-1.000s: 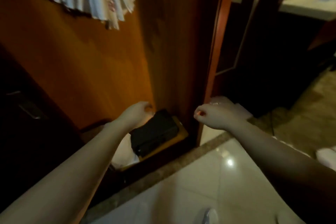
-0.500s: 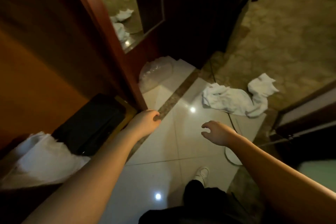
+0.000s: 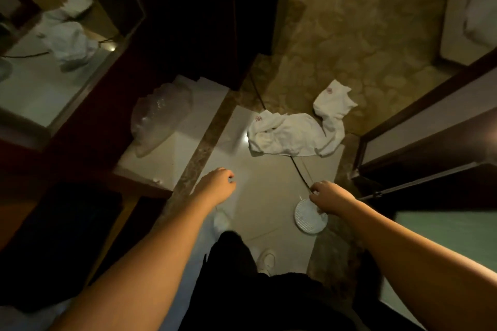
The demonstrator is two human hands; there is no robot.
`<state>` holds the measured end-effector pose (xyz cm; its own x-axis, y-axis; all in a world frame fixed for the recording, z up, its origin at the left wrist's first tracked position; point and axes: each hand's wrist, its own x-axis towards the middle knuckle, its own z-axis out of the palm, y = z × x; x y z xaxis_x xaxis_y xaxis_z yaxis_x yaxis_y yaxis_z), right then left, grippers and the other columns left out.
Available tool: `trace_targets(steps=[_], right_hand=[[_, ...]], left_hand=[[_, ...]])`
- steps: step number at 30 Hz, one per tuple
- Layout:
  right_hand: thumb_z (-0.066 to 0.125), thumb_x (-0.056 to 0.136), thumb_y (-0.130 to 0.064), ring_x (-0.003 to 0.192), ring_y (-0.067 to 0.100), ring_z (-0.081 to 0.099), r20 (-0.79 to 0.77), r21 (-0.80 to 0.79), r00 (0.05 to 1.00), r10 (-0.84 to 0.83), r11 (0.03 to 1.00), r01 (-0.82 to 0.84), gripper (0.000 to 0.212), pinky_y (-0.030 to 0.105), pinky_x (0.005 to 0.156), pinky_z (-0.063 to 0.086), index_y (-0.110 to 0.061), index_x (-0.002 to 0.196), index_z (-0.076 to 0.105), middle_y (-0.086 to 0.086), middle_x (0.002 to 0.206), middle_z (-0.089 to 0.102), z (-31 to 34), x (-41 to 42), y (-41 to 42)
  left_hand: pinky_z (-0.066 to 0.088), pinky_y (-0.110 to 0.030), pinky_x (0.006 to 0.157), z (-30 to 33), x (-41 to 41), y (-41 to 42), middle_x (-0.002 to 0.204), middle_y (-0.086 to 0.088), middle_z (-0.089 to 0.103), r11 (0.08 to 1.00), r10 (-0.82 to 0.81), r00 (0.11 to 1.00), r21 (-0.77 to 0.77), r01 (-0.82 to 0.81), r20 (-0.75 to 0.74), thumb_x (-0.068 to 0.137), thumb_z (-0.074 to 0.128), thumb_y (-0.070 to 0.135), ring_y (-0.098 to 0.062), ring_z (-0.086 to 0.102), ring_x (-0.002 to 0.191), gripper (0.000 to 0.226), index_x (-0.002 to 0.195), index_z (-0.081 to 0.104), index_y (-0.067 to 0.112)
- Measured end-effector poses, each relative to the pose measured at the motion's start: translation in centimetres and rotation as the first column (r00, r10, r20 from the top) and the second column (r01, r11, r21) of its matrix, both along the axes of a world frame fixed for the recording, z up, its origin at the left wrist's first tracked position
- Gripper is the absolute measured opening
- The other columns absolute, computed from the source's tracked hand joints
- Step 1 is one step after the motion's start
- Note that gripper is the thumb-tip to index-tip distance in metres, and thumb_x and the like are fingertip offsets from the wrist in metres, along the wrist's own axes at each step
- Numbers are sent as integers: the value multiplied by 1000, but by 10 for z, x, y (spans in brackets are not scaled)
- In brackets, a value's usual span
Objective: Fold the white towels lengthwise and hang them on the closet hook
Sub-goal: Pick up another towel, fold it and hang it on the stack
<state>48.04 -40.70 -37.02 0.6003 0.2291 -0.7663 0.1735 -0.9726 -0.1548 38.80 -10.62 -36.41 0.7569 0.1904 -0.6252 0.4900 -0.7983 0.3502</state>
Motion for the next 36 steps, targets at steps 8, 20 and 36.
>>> trace_targets(steps=[8, 20, 36], right_hand=[[47, 97, -33, 119, 30, 57, -36, -42, 990, -139, 990, 138, 40, 40, 99, 49, -15, 130, 62, 9, 133, 59, -64, 125, 19], [51, 99, -31, 115, 26, 58, -225, -27, 906, -359, 932, 362, 38, 28, 83, 41, -12, 132, 60, 10, 134, 59, -226, 276, 97], [72, 90, -37, 137, 29, 44, -112, 239, 856, -504, 823, 516, 76, 34, 112, 33, -10, 151, 36, 11, 156, 34, -546, 418, 155]], left_hand=[[43, -32, 80, -78, 168, 28, 128, -11, 58, 990, -141, 989, 16, 142, -54, 98, 47, 25, -27, 58, 101, 23, 113, 61, 14], [51, -38, 83, -239, 375, 95, 109, -14, 61, 959, -282, 921, -74, 272, -268, 97, 45, 25, -30, 60, 95, 27, 112, 61, 9], [37, -31, 86, -555, 436, 76, 139, -12, 54, 932, 270, 873, -119, -343, -406, 96, 60, 37, -31, 54, 122, 56, 144, 44, 12]])
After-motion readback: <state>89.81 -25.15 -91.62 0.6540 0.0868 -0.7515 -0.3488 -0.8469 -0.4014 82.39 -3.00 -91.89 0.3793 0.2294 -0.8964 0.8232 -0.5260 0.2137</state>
